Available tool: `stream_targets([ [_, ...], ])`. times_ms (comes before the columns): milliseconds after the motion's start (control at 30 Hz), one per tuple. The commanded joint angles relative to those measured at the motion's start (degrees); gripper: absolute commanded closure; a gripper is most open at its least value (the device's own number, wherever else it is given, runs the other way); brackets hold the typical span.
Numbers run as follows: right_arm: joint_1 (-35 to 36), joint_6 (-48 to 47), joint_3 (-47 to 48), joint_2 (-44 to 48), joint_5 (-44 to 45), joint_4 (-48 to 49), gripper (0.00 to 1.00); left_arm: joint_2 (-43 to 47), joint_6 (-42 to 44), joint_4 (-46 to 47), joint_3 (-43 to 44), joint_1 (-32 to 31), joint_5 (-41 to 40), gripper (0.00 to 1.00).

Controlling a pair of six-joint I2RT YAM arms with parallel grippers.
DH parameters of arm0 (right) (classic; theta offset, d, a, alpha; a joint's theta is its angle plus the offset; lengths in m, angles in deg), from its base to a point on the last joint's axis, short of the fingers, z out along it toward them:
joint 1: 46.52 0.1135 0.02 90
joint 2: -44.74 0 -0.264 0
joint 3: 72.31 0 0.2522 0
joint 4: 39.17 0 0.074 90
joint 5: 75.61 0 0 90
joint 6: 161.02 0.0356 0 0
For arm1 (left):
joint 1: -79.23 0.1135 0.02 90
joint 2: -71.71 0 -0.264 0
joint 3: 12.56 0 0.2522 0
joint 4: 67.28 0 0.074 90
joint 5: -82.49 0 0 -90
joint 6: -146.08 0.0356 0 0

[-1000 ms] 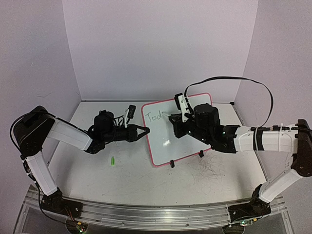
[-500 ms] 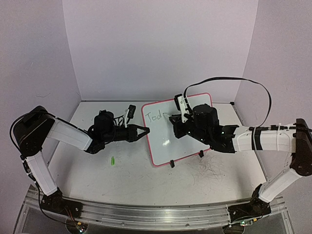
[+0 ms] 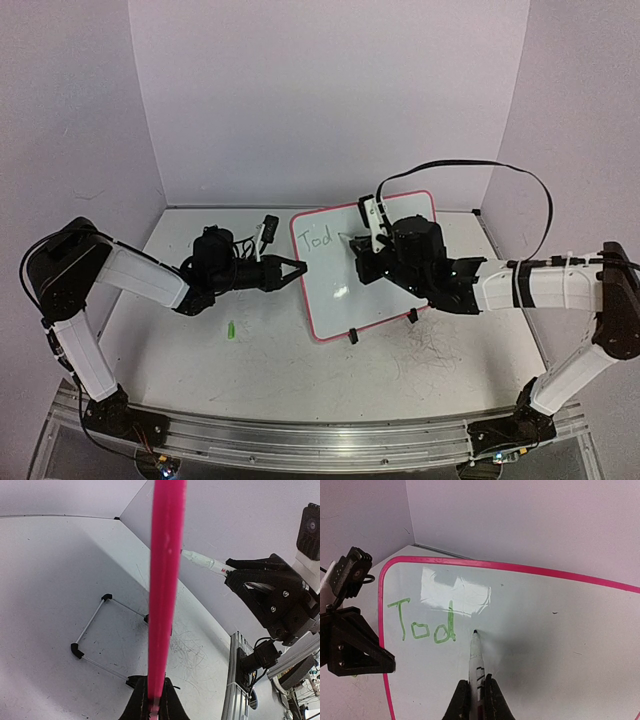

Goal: Write a sentence on the whiteboard

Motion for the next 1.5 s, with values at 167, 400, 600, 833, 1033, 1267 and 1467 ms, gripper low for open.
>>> stream_targets([
  [167,-0.1,0.0,2.3,-1.8,1.5,1.4,1.0,3.0,0.0,-1.2,1.4,0.2,1.0,1.0],
  [400,0.0,-0.5,2.3,-2.1,-0.3,1.4,1.0,2.8,0.0,-1.2,1.5,0.1,1.0,1.0],
  [600,0.0,-0.5,2.3,-2.4,-1.4,1.1,1.0,2.9,0.1,-1.2,1.4,0.1,1.0,1.0],
  [833,0.4,-0.3,1.9,-2.4,-2.0,0.3,1.0,3.0,0.1,-1.2,1.3,0.1,1.0,1.0],
  [1033,0.7,0.1,0.5,-1.9,-2.4,0.0,1.0,2.9,0.1,-1.2,1.3,0.2,0.9,1.0],
  [1267,0.6,0.5,-0.5,-1.0,-1.8,-0.5,1.0,2.9,0.1,-1.2,1.3,0.1,0.9,1.0],
  [1467,0.7,0.4,-1.3,-0.3,-0.4,-0.7,1.0,3.0,0.1,-1.2,1.1,0.1,0.7,1.0],
])
